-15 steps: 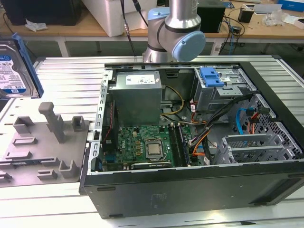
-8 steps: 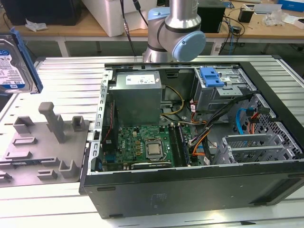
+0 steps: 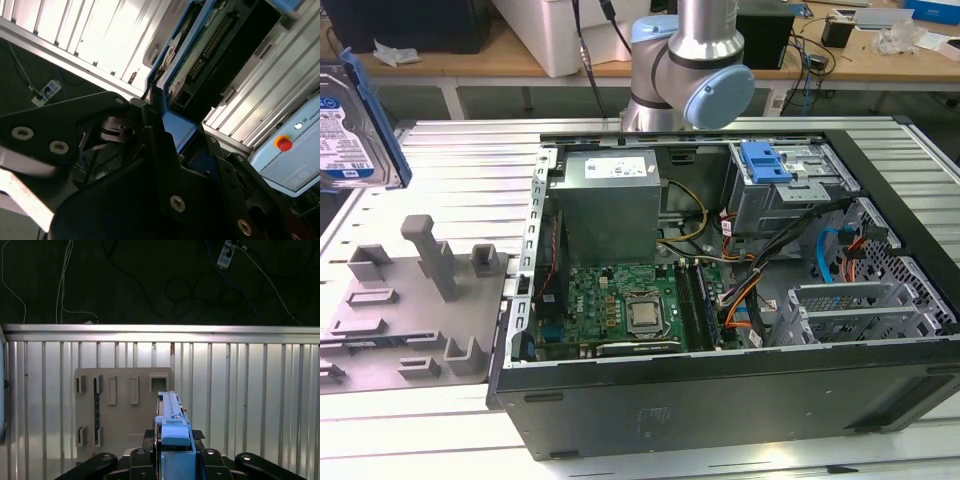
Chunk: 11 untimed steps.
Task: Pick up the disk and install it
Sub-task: 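Pick up the disk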
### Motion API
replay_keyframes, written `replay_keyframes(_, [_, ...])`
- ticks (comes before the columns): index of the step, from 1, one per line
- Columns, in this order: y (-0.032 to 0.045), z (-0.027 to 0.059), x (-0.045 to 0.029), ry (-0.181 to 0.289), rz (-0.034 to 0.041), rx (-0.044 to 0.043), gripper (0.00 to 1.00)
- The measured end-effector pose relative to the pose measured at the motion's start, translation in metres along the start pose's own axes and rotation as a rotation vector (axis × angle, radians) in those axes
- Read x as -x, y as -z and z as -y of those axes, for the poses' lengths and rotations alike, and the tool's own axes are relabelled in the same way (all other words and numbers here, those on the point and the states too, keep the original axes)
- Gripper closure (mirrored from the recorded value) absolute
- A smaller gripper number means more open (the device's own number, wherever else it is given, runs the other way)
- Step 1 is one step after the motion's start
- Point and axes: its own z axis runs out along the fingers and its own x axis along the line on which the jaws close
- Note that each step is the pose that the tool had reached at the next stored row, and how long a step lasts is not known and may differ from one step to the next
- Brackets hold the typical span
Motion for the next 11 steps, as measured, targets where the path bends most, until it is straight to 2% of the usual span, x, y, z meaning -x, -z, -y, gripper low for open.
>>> replay_keyframes(2, [0.0032,0.0047,-0.0014,0.0,0.0086,-0.0002,0.63])
replay_keyframes(6, [0.0072,0.0131,-0.0043,0.0,0.0182,-0.0001,0.63])
replay_keyframes(11, [0.0113,0.0227,-0.01,0.0,0.0229,-0.0003,0.63])
